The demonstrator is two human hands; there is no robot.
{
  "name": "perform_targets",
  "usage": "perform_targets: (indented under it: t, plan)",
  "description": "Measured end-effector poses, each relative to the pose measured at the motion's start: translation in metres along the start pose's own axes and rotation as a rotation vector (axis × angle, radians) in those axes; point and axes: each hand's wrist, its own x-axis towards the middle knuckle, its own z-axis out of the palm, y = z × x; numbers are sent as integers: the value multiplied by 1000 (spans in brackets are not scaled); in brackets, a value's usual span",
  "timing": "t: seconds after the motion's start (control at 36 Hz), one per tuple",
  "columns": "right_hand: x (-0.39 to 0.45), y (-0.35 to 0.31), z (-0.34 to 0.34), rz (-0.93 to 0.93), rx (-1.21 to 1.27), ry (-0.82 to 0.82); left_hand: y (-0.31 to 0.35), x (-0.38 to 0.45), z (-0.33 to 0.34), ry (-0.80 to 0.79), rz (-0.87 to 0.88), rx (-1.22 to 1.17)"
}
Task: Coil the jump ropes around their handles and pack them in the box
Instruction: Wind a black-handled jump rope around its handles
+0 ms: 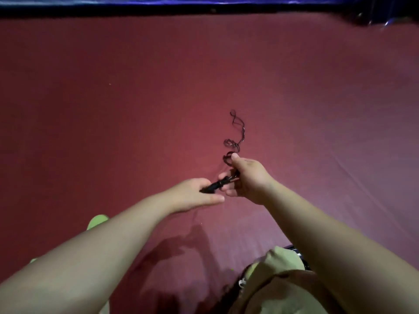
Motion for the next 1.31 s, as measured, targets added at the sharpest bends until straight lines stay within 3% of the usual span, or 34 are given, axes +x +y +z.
perform_targets:
  t: [0.11, 0.22, 0.31, 0.42, 0.56, 0.78, 1.0, 1.17, 1.31]
  plan:
    - [-38, -2, 29, 42, -251, 25, 3, -48, -7, -72, 8, -7]
    - [-57, 18, 47, -93, -471, 88, -10, -89, -8, -273, -92, -410]
    - [-68, 39, 57, -187, -420, -11, -18, -114, -11, -364, -170, -625]
    - [-73, 68, 84, -151, -336, -191, -39, -138, -17, -427, -247, -756]
    - [-64, 72, 113, -132, -125, -347, -60, -142, -21, -376, -276, -926]
    - [-27, 63, 117, -91, -186, -247, -66, -114, -30, -304, -298, -1020]
    - [3, 58, 125, 1, -115, -265, -66, -93, -49, -249, -267, -1199]
    - [6, 47, 121, -85, -336, -321, -65, -80, -62, -176, -166, -1346]
    - [1, 46, 119, -239, -596, -271, -66, -75, -64, -178, -94, -1369]
